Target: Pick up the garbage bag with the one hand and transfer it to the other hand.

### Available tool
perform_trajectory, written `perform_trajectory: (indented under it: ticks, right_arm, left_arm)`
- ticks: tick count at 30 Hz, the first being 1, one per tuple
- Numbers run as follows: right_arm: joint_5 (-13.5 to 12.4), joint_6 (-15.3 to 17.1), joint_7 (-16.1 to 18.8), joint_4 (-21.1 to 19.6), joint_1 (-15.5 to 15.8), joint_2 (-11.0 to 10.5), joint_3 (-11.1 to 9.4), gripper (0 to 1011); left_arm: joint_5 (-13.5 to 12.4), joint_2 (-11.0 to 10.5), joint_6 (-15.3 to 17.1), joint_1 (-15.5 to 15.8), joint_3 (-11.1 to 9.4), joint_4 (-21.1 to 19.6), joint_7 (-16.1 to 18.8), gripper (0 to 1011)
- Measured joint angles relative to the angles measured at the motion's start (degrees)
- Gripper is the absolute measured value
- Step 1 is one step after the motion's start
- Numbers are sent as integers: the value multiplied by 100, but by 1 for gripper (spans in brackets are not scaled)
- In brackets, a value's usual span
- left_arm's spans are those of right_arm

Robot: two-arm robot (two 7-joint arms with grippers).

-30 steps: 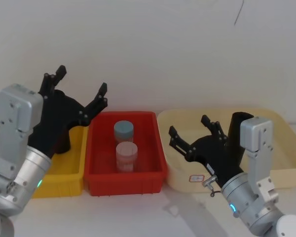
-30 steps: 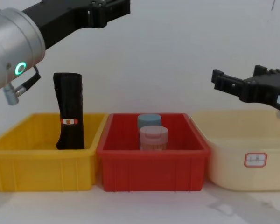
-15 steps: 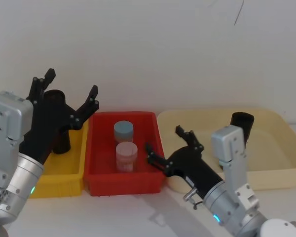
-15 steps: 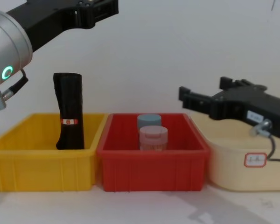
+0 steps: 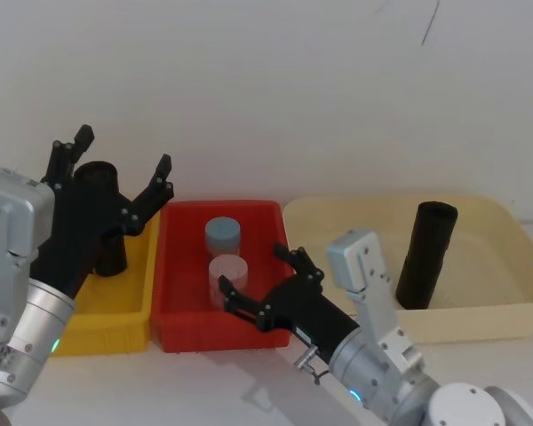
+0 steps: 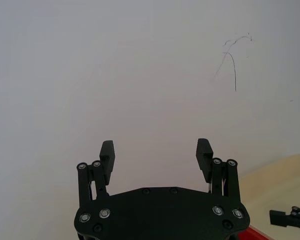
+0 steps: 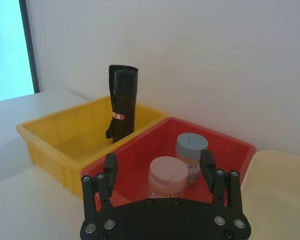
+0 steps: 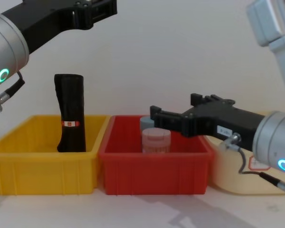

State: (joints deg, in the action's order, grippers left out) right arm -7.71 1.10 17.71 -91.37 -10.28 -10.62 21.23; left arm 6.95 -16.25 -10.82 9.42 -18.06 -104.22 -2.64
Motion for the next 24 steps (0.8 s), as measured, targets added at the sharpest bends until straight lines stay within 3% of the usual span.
perform_trajectory:
  ticks: [24]
  right_arm:
    - [-205, 594, 38, 902, -749, 285, 200, 1001]
  left_arm:
    - [-14, -4, -9, -28, 14, -21, 22, 1000]
